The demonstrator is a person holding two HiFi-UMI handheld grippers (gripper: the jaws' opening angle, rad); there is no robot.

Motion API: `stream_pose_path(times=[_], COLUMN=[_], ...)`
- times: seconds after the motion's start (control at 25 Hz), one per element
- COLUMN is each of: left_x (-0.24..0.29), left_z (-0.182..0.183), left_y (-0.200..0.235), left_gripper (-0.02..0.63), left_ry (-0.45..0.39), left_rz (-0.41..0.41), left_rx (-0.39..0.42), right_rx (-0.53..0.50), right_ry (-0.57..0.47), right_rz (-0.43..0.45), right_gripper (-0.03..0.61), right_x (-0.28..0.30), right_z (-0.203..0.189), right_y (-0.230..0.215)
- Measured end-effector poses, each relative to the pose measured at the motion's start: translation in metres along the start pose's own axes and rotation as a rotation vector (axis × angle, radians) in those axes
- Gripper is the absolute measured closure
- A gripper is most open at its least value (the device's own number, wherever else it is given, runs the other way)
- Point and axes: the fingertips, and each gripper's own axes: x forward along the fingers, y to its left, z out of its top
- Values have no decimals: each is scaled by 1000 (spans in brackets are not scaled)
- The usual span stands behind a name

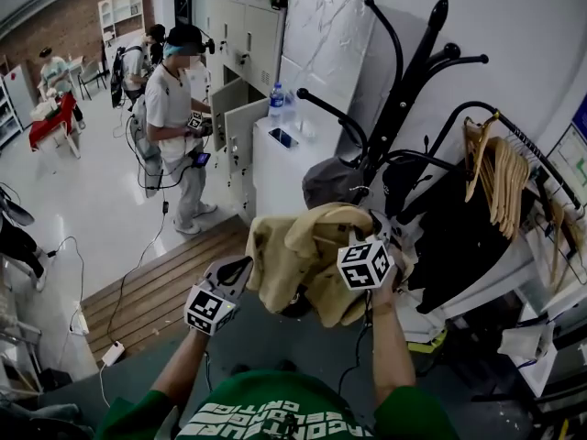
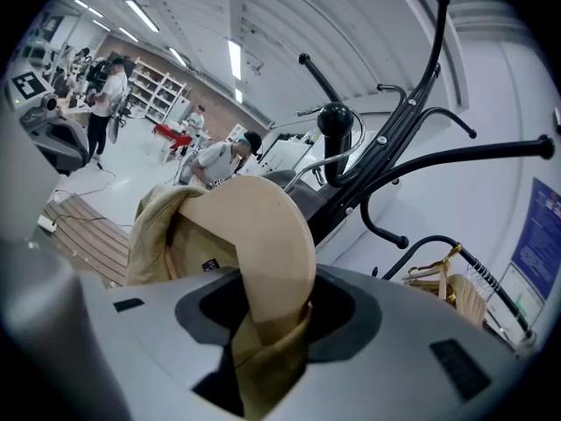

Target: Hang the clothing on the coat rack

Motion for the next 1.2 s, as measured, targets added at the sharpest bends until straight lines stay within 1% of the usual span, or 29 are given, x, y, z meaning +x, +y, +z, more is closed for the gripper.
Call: stream_pose_path(times=[0.28, 0.44, 0.96, 1.2], left_x=[2, 0, -5, -6], left_z=[-6, -8, -9, -6], left_y=[-4, -7, -8, -7], left_gripper=[607, 607, 607, 607], left_ry=[11, 15, 31, 30], left_rz=[-3, 0, 16, 22], left_rx=[7, -3, -4, -7], right_rx=[-2, 1, 18, 19], right_ry=[-2, -6, -6, 12], right_rz=[2, 8, 13, 15], right_gripper=[400, 400, 400, 400], right_x=[3, 4, 10, 16], right_z=[-1, -1, 0, -7], right_y=[0, 1, 0, 2])
